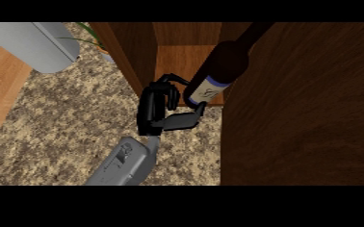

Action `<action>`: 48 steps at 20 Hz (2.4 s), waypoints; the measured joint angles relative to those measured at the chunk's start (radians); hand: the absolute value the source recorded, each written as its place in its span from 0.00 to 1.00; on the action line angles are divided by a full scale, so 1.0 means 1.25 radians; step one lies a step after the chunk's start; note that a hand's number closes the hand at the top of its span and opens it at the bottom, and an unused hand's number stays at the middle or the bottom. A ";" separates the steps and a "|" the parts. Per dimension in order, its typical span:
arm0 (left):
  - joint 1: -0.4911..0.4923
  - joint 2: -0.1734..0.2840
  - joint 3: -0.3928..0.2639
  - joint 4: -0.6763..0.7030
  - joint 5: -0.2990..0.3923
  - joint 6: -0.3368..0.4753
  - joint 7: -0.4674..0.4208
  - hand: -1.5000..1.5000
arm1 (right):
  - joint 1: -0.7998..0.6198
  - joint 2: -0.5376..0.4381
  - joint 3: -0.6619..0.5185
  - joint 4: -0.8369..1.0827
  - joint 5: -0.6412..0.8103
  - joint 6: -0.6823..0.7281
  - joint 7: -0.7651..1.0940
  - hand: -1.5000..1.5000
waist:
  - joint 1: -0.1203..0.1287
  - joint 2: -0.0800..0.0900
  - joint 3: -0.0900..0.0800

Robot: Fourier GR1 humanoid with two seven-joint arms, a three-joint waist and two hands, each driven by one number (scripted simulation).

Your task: Pick up the wine, place it into the cabinet and close the cabinet

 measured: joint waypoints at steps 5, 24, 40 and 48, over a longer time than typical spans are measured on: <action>-0.034 0.000 -0.007 0.091 0.061 0.008 -0.054 1.00 | 0.002 -0.005 -0.013 0.014 -0.007 0.011 -0.018 0.00 | -0.001 0.000 0.000; -0.112 0.000 0.016 0.386 0.299 -0.139 -0.255 1.00 | 0.004 0.004 -0.004 0.005 -0.010 0.004 -0.003 0.00 | -0.005 0.001 0.000; -0.297 0.000 0.000 0.595 0.449 -0.212 -0.291 1.00 | 0.000 -0.006 -0.025 0.042 -0.035 0.026 -0.025 0.00 | -0.015 0.004 0.000; -0.379 0.000 0.014 0.674 0.481 -0.217 -0.280 1.00 | -0.007 -0.006 -0.026 0.069 -0.024 0.037 -0.053 0.00 | -0.017 0.005 0.000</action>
